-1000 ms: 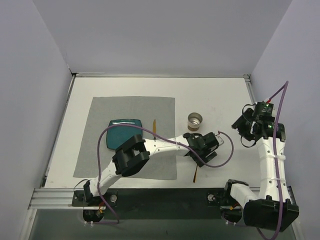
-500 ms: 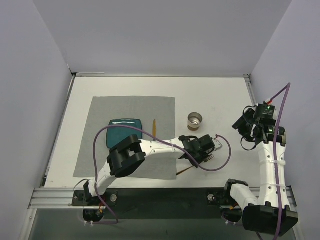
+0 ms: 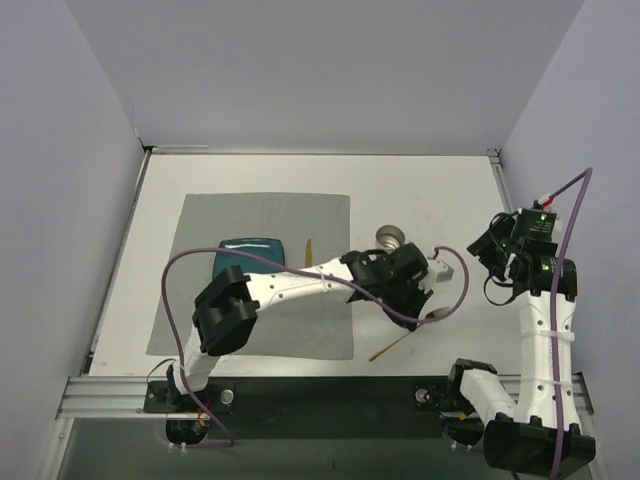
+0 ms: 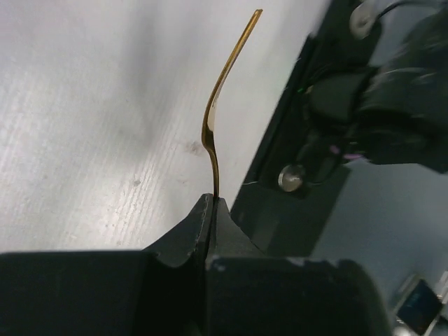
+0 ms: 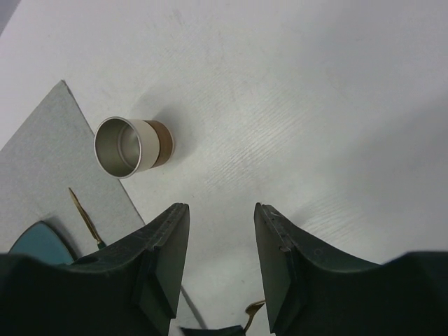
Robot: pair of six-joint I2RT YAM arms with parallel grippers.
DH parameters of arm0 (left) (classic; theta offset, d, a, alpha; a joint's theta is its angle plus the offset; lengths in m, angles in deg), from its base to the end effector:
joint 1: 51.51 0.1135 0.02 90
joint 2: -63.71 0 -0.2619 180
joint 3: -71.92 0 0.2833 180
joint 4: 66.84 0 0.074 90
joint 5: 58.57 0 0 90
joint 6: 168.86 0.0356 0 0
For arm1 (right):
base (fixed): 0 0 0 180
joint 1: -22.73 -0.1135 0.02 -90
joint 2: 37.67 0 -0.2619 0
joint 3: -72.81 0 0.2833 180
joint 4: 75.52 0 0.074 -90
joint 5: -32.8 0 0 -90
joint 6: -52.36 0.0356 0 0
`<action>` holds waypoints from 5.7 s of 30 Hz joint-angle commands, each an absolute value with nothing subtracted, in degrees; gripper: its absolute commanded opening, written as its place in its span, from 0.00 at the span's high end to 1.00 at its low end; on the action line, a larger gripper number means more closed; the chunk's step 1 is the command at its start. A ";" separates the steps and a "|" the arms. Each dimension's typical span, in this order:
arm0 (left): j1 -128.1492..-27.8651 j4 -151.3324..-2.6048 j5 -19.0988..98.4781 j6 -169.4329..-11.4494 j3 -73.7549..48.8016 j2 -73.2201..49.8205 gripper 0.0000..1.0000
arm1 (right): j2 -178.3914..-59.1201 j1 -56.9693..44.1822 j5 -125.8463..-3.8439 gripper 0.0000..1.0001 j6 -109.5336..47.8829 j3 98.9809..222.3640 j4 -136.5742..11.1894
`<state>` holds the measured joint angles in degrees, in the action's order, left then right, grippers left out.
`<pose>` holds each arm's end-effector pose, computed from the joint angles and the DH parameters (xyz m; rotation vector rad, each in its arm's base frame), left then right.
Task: Set the dinner table for one person
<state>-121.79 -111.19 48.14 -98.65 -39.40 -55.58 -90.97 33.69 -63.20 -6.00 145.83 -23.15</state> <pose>0.1573 -0.4692 0.2171 1.2848 2.4047 -0.9400 0.2189 -0.0386 0.3601 0.7248 2.0289 0.3224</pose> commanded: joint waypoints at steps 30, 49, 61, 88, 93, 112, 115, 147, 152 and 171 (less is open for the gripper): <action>-41.68 -123.10 60.25 -69.22 -13.60 -23.12 1.00 | -92.69 28.72 -60.99 0.58 -2.22 145.59 -26.99; -34.11 -117.22 61.13 -70.34 -12.47 -41.05 1.00 | -92.70 24.05 -57.91 0.58 -2.22 143.75 -27.52; -33.93 -113.53 59.82 -69.99 -14.31 -48.18 1.00 | -92.70 21.15 -57.82 0.58 -1.34 145.42 -27.34; -31.91 -114.49 58.15 -69.02 -14.49 -46.95 0.65 | -108.41 13.34 -63.80 0.40 -5.82 154.99 -25.59; -30.15 -116.33 56.48 -67.70 -14.66 -43.79 0.37 | -118.07 10.26 -58.63 0.38 -8.46 160.62 -24.53; -29.36 -128.20 53.23 -65.69 -15.99 -30.34 0.32 | -149.11 6.39 -50.26 0.57 -14.08 174.51 -22.68; -29.10 -130.48 53.40 -62.79 -14.58 -28.41 0.32 | -149.48 5.86 -49.83 0.92 -13.91 175.13 -22.68; -28.92 -134.97 52.35 -48.45 -6.84 -20.49 0.32 | -176.98 -11.54 -45.86 1.00 -8.73 221.28 -24.09; -28.92 -134.53 52.43 -48.36 -6.23 -20.49 0.31 | -176.45 -12.16 -48.07 1.00 -7.23 219.60 -23.04; -28.92 -136.20 54.28 -47.83 -5.87 -17.77 0.31 | -146.44 -10.66 -46.47 0.00 -23.89 207.26 -40.26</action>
